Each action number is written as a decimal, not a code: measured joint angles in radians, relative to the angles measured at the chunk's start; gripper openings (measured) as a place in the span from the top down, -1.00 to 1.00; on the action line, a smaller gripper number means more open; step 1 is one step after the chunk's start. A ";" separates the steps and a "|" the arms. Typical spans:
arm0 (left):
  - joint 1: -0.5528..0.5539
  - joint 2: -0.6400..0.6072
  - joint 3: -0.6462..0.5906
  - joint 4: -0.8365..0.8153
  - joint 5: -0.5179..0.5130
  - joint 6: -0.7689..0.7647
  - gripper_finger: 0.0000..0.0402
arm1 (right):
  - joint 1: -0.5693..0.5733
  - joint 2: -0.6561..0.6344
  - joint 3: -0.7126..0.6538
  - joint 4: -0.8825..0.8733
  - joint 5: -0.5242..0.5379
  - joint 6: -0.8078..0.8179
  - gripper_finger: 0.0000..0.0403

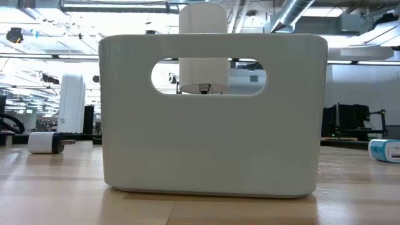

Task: Pick & Place Office items
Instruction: Put the red charger adapter into the gray bin

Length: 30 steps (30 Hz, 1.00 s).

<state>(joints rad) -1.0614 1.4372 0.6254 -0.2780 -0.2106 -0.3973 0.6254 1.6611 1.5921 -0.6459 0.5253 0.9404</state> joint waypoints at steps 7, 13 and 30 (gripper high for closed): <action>0.000 0.000 0.000 -0.001 0.001 -0.002 -0.04 | -0.002 0.000 0.000 -0.004 0.000 0.003 -0.06; 0.000 0.000 -0.001 0.019 0.009 -0.010 0.30 | -0.006 0.000 0.000 0.002 0.000 0.003 -0.06; 0.030 -0.064 -0.001 0.162 -0.050 -0.131 0.94 | -0.005 0.000 -0.001 0.052 0.048 -0.032 -0.06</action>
<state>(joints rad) -1.0313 1.3733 0.6247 -0.1156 -0.2605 -0.5279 0.6209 1.6615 1.5913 -0.5940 0.5729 0.9082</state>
